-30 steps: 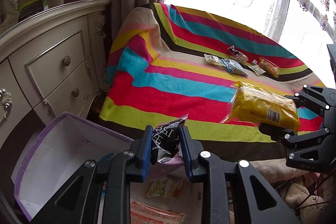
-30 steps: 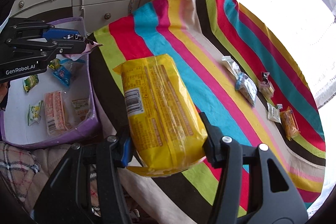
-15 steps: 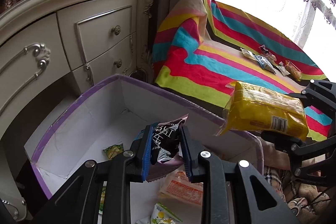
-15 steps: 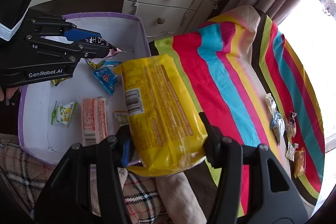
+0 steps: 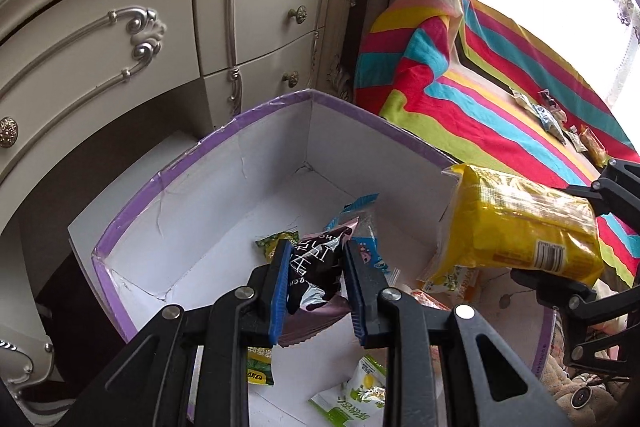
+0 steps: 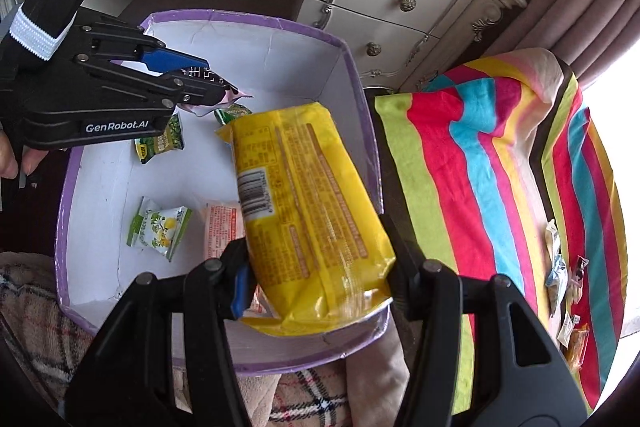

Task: Organize snacks
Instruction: 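Carry both packets over the white box and open both tools to release them, then move both open tools back toward the snacks on the table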

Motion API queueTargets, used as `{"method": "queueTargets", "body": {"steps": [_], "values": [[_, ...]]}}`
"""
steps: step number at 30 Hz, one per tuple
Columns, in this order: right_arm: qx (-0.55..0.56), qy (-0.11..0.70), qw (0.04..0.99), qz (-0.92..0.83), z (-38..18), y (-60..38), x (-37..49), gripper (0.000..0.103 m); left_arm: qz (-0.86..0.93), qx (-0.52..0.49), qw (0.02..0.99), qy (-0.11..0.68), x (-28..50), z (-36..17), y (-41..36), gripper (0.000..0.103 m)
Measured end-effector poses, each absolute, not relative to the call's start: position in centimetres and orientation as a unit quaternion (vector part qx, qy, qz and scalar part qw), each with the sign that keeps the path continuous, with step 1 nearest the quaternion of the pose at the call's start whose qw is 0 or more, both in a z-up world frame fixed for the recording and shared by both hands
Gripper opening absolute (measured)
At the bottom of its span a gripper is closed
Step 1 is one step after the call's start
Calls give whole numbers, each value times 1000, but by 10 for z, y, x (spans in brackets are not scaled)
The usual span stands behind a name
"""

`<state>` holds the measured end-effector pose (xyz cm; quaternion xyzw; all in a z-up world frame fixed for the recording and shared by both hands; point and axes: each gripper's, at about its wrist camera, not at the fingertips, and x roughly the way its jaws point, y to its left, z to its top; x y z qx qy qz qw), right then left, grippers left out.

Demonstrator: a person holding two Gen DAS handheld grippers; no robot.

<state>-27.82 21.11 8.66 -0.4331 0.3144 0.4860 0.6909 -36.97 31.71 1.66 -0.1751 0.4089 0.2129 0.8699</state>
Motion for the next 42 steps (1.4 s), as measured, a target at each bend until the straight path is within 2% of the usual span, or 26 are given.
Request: {"method": "queueTargets", "body": {"steps": [8,10,12,15,23,29,36,42], "values": [[-419,329,674,513,82,219,-283,58,237,-182,860,415,-376,11,328,29],[-419,329,673,514,80,219,-283,61,244,-187,855,418,-376,11,330,33],[-416,321,680,510,81,217,-282,65,247,-187,855,416,-376,13,331,43],[-406,320,689,507,85,213,-276,69,250,-177,857,414,-373,17,327,53],[-374,332,712,493,92,189,-249,69,235,-153,863,420,-342,30,307,62],[-337,357,736,467,93,156,-209,70,191,-121,874,430,-290,41,272,73],[-288,391,778,400,93,87,-131,71,116,-111,881,444,-197,46,218,74],[-209,432,832,279,85,-17,-21,78,26,-67,894,442,-95,47,138,77]]}}
